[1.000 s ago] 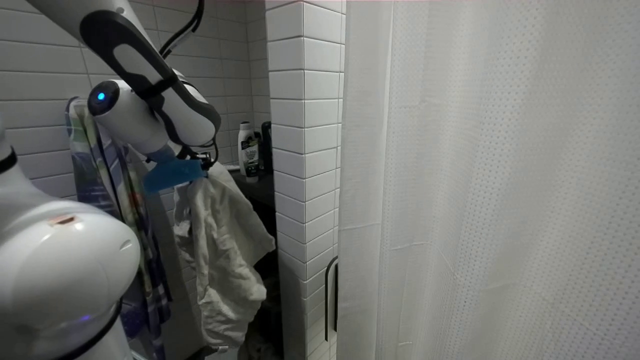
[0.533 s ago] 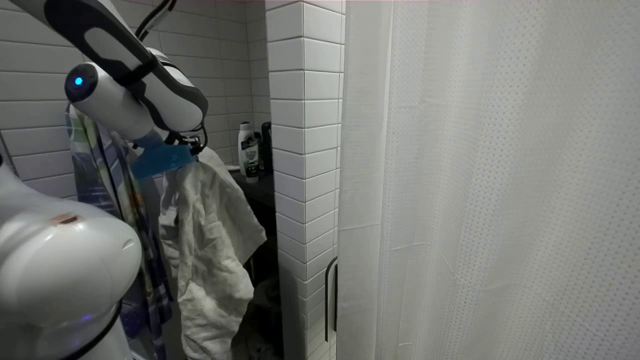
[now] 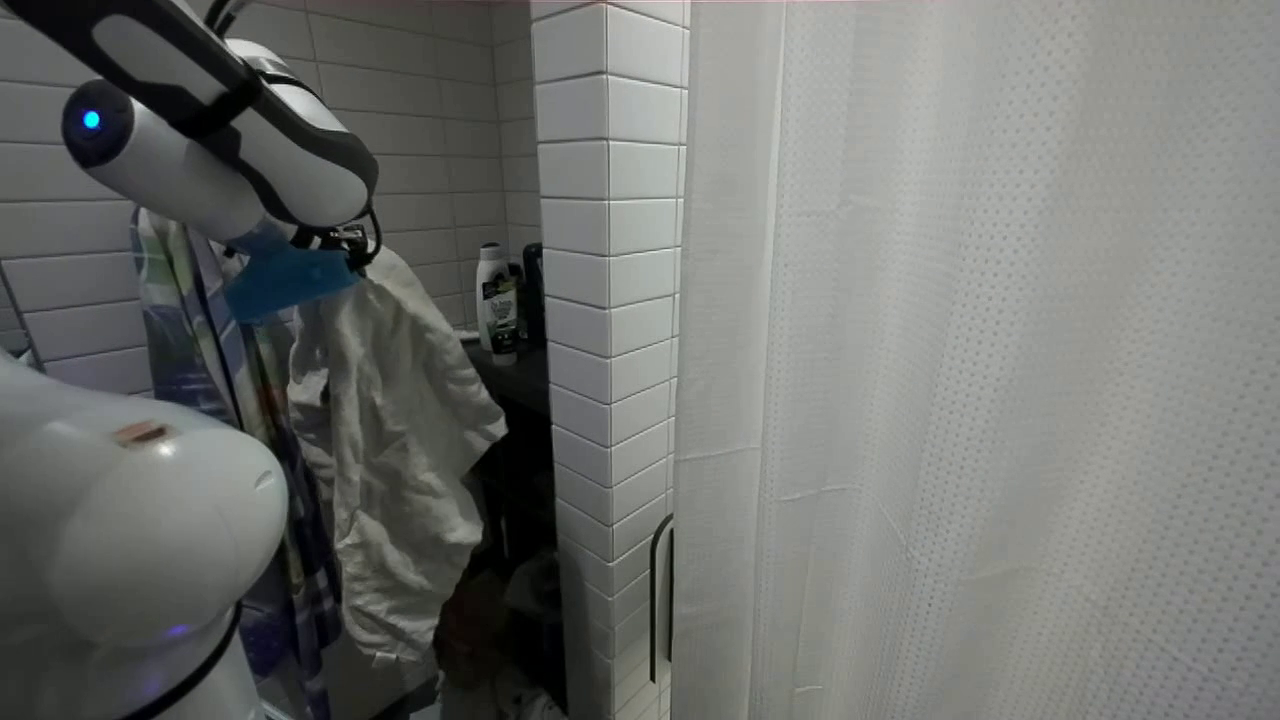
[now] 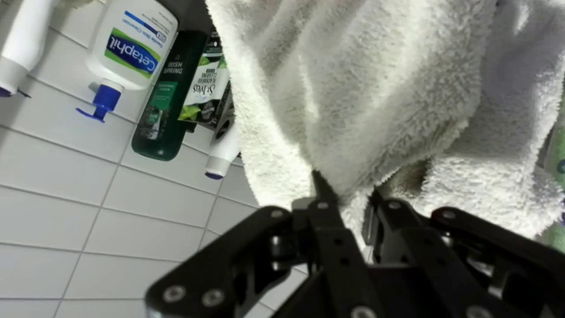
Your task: Hang the white towel on the brown object
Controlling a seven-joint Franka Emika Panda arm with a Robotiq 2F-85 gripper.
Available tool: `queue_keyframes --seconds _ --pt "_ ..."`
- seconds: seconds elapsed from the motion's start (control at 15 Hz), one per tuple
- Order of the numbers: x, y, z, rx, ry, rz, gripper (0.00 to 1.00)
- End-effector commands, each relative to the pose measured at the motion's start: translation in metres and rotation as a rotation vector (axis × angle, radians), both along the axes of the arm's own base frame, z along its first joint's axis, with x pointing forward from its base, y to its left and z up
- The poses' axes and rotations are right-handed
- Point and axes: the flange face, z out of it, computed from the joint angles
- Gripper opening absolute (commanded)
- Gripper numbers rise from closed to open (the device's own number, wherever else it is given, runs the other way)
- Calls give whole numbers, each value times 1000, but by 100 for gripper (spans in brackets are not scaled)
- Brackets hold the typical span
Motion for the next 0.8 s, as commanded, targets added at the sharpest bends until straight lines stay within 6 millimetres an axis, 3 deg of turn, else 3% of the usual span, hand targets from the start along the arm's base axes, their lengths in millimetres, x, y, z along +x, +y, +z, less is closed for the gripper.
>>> queue_keyframes --seconds 0.0,0.53,0.73 --pt "-3 13 22 25 -53 12 4" --pt "-14 55 57 83 -141 13 4" --pt "-21 75 61 82 -180 22 4"
